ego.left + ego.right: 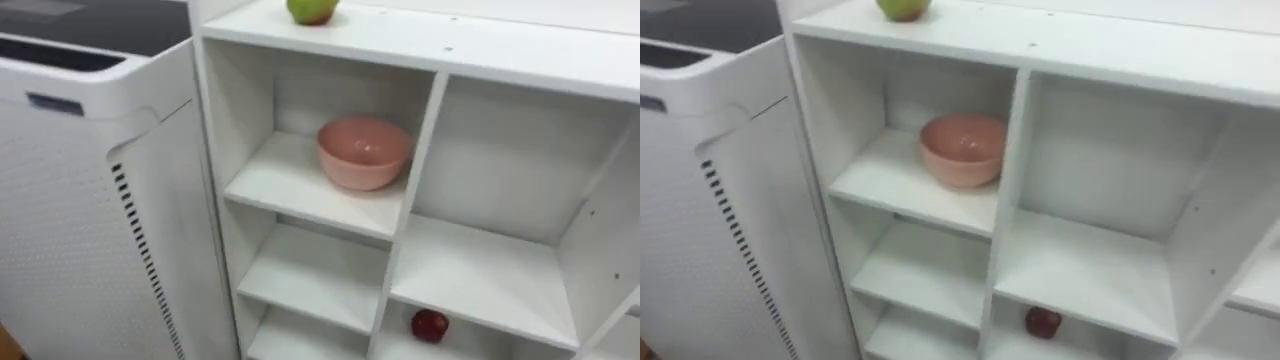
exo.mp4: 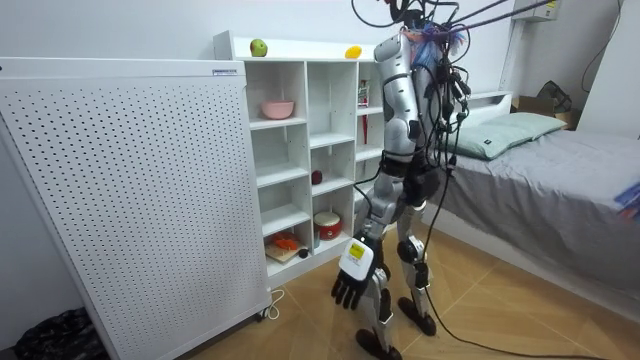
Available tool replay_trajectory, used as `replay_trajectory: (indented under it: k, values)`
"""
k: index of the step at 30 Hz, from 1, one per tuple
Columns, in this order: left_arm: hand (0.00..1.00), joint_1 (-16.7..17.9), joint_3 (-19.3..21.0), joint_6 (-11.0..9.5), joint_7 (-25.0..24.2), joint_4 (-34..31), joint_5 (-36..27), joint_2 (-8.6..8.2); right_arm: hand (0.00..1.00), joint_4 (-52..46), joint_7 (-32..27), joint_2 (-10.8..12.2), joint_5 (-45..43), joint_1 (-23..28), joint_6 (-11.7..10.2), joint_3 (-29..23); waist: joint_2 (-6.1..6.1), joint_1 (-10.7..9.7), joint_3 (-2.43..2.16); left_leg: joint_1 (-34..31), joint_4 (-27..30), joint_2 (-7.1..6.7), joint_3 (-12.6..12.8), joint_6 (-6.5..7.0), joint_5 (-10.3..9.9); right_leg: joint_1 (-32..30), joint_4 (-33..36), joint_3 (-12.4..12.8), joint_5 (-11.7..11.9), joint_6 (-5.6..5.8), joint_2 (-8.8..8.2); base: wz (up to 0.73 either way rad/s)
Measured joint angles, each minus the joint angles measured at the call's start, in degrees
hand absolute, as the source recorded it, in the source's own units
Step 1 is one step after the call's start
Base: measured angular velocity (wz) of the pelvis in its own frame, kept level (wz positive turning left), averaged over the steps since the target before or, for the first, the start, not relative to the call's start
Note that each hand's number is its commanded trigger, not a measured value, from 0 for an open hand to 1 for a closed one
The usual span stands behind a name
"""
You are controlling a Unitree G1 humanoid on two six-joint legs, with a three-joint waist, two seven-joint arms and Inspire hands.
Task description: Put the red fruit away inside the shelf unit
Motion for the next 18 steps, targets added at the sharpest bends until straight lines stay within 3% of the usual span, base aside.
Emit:
replay_trajectory:
  k: [3, 7, 13, 18]
  values:
    - [0.00, 0.4, 2.9, 0.3, 0.1, 0.0, 1.8, -1.73, 0.00, 4.8, -0.2, 2.3, -1.9, 2.7, 1.0, -4.0, 0.03, -1.4, 0.06, 4.2, -2.0, -0.06, -0.5, -0.18, 0.2, 4.4, -2.4, -0.8, 0.0, 0.11, 0.39, 0.11]
    - [0.00, 0.4, 4.9, 0.9, 0.3, 0.0, 2.3, -3.04, 0.00, 8.6, 0.4, 6.1, -1.7, 2.6, 2.7, -8.0, 0.16, -3.0, -0.01, 7.6, -3.8, 0.01, -0.6, -0.42, 0.3, 7.5, -4.0, -0.8, 0.1, 0.22, 0.75, -0.01]
    - [0.00, 0.4, 7.5, 3.4, 0.5, -0.1, 3.7, -4.11, 0.00, 11.7, 2.1, 8.0, -1.7, 1.4, 5.2, -8.5, 0.91, -4.0, -0.38, 11.8, -5.9, -0.14, -0.5, -0.40, 0.3, 11.9, -6.8, -0.6, 0.7, 0.78, 1.19, -0.01]
    - [0.00, 0.5, 10.7, 4.9, -0.6, 0.0, 7.2, -4.37, 0.00, 12.9, 3.5, 9.2, -1.6, 1.1, 7.3, -12.5, 1.47, -4.2, -0.51, 14.1, -7.6, 0.02, 0.6, -0.38, 0.4, 13.2, -7.3, 0.6, 0.9, 0.91, 1.45, -0.11]
